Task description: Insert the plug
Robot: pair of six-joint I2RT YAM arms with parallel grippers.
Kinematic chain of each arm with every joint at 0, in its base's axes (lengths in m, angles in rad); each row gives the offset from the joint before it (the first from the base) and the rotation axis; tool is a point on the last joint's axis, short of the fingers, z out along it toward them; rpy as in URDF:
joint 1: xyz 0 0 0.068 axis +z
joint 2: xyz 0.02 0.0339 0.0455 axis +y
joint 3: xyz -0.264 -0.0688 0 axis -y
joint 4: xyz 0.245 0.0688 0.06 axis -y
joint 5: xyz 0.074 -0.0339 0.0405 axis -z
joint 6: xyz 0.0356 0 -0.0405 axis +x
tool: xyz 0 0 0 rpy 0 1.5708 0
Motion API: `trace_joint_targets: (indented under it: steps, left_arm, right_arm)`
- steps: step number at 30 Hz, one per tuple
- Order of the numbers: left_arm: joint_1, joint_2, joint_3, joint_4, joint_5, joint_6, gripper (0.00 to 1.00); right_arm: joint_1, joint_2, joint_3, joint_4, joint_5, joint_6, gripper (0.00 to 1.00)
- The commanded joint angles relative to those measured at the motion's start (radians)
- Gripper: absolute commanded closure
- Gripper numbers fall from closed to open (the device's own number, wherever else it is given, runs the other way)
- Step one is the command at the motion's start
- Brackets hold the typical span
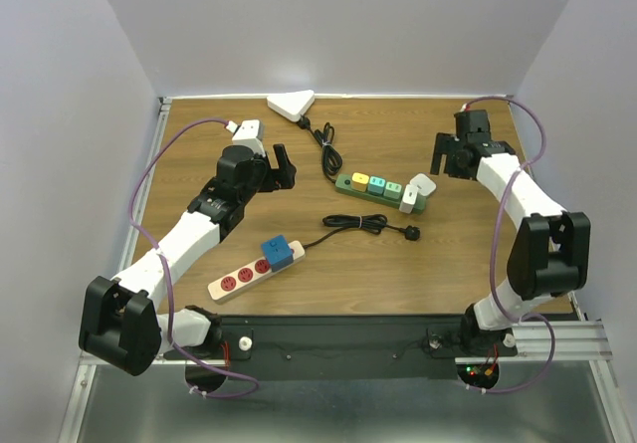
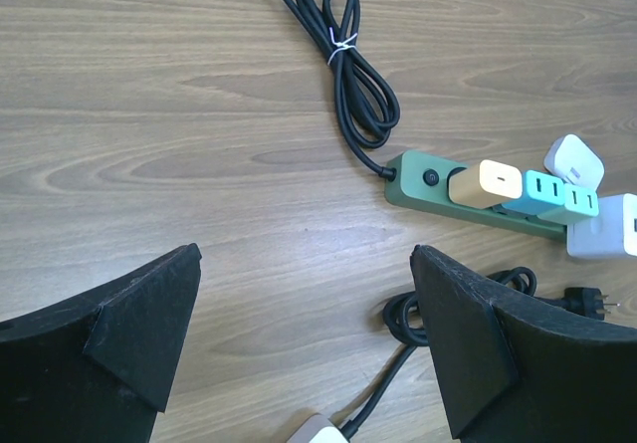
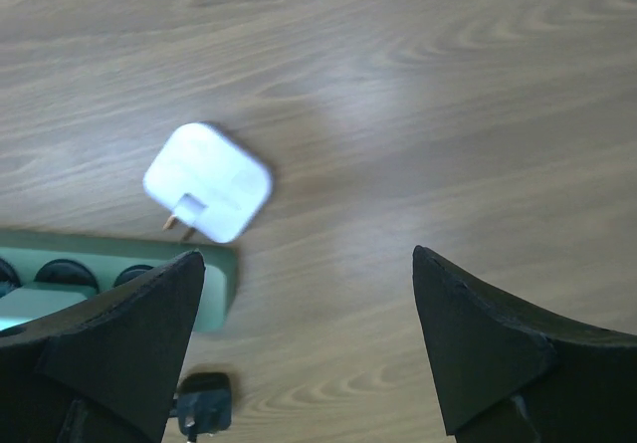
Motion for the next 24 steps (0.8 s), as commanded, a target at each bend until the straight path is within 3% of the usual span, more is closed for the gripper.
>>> trace_joint_targets:
  steps: [1, 5, 24]
  left_arm:
    - [0.001, -0.015, 0.039, 0.013, 0.010, 0.007, 0.01]
    - [-0.001, -0.011, 0.039, 0.010, 0.010, 0.012, 0.01]
    - [-0.001, 0.038, 0.086, -0.046, -0.002, 0.036, 0.01]
  right_arm:
    - [0.014, 0.070, -0.038, 0.123, -0.043, -0.086, 0.10]
    - [0.014, 0.085, -0.080, 0.200, -0.116, -0.141, 0.10]
    - [-0.055, 0.246, -0.021, 0.261, -0.273, -0.289, 0.09]
